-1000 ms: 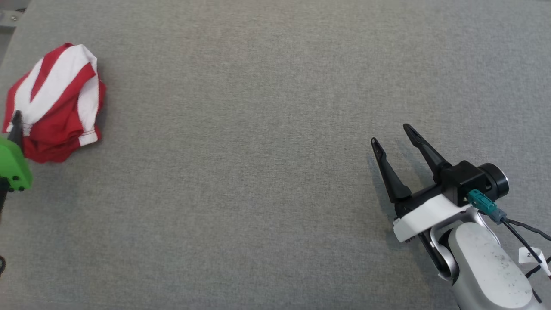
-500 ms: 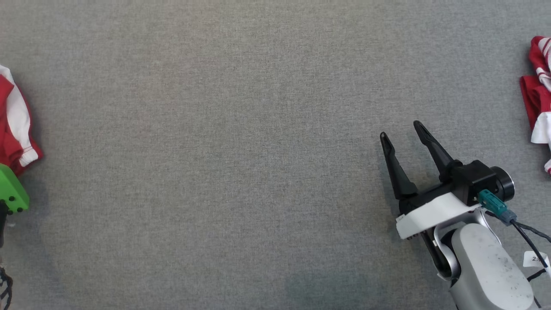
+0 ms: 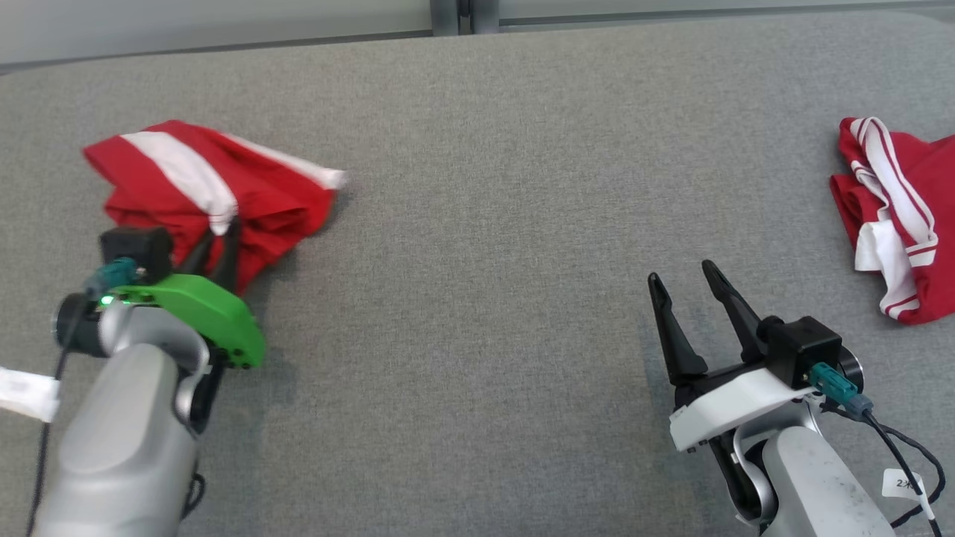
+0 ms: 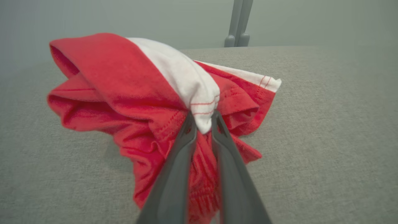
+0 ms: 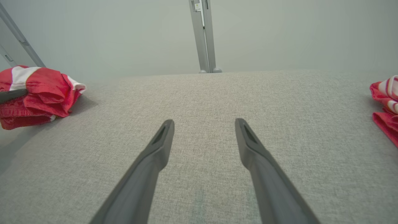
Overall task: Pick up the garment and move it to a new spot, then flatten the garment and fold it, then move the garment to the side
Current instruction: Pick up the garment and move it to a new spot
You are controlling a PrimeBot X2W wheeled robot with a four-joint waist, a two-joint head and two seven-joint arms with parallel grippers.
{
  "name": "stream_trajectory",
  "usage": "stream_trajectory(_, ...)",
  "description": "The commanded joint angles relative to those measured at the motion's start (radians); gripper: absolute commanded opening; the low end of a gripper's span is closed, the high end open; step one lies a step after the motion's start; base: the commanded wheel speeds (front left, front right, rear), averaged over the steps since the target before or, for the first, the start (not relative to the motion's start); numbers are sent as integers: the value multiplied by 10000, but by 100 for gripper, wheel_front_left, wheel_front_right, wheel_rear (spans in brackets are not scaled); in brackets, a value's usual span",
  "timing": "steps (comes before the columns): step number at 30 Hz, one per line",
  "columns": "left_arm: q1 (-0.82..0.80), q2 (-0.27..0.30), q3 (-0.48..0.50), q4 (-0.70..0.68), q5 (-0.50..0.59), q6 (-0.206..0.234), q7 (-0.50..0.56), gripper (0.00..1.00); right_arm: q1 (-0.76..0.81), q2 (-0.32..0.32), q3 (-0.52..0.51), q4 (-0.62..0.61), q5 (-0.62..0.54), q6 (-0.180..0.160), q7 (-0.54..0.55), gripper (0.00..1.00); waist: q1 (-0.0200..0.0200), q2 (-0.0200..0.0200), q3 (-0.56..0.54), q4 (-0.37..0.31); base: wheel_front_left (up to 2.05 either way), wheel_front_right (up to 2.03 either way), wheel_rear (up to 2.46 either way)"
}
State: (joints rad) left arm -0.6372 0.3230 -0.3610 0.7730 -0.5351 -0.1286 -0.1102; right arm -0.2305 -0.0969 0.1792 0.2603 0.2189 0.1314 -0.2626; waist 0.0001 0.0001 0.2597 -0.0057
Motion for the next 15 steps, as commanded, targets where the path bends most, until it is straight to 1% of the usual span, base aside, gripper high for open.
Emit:
stream_trajectory(1,208,-174,-311,-381,-57,-28,-113,0,155,38,-22,56,42,-15,-30,100,-1,-1,-451,-210,0,0,0)
stream_trajectory(5,552,-1005,-1133,-1374,-359,-30,-258,0,272,75,-91,141,-2,-17,-28,100,-1,-1,-665,-532,0,0,0)
stream_trajectory(9,621,-1814,-1903,-2048,-667,-30,-391,0,387,128,-116,168,-83,-17,-30,100,-1,-1,-766,-906,0,0,0)
stream_trajectory(10,599,-2098,-2219,-2226,-779,-30,-514,0,404,151,-102,196,-85,-17,-28,100,-1,-1,-790,-1128,0,0,0)
stream_trajectory(13,591,-2373,-2655,-2236,-894,-31,-669,0,431,178,-75,206,-87,-17,-28,100,-1,-1,-798,-1420,0,0,0)
stream_trajectory(15,617,-2424,-2761,-2153,-880,-31,-710,0,444,185,-69,218,-87,-17,-30,100,-1,-1,-796,-1497,0,0,0)
